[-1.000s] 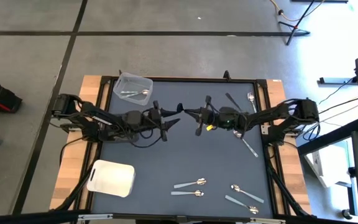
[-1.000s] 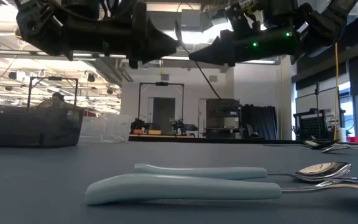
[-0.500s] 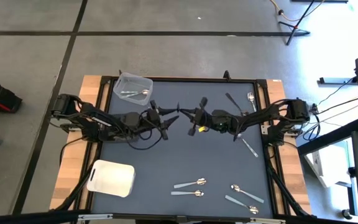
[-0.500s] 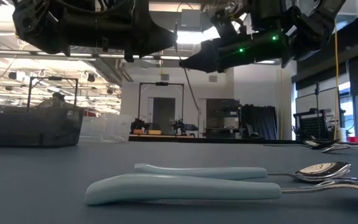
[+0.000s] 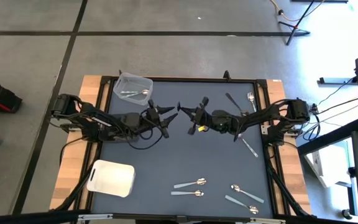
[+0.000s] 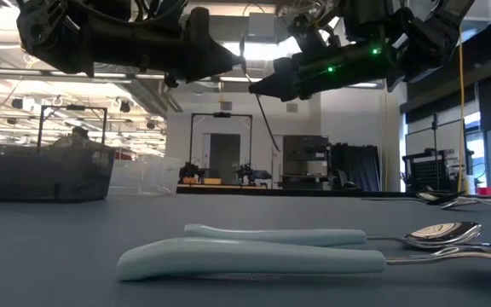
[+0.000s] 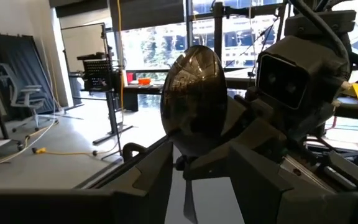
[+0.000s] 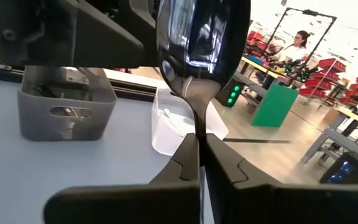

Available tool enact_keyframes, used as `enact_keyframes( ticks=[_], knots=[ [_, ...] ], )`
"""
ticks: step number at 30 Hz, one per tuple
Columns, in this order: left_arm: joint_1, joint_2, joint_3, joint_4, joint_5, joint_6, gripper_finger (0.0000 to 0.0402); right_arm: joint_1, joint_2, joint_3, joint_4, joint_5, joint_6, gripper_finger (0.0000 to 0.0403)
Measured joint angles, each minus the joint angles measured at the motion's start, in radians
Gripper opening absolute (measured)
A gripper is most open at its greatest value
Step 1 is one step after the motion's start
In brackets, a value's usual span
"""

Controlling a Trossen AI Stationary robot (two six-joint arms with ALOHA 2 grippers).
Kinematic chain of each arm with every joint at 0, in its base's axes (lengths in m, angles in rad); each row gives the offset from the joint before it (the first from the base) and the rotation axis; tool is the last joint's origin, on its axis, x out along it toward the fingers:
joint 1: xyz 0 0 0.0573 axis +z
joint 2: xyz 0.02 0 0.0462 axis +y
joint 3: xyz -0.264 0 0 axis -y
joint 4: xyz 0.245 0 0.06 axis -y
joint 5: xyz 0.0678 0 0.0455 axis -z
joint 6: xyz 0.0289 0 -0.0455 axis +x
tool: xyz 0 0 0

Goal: Sort silverware by color (type)
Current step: Put the black spoon into the black bin

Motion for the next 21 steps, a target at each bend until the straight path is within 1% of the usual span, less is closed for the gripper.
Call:
enact_keyframes(
  ticks=[5,7,9,13,21],
  knots=[
    [0.0,0.0,0.0,0.009,0.067,-0.002,0.0147,0.005,0.0,0.0,0.001,0.003,0.005,0.0],
    [-0.002,0.0,0.0,0.006,0.092,-0.003,0.0147,0.005,0.0,0.0,0.001,0.025,-0.002,0.0],
    [-0.003,0.0,0.0,0.005,0.095,-0.003,0.0147,0.005,0.0,0.0,0.002,0.041,-0.007,0.0],
    [0.002,0.0,0.0,0.024,0.084,-0.002,0.0147,0.005,0.0,0.0,0.01,0.018,0.003,0.0],
    [0.01,0.0,0.0,0.056,0.087,-0.026,0.0147,0.004,0.0,0.0,0.011,0.018,0.016,0.0]
  ],
)
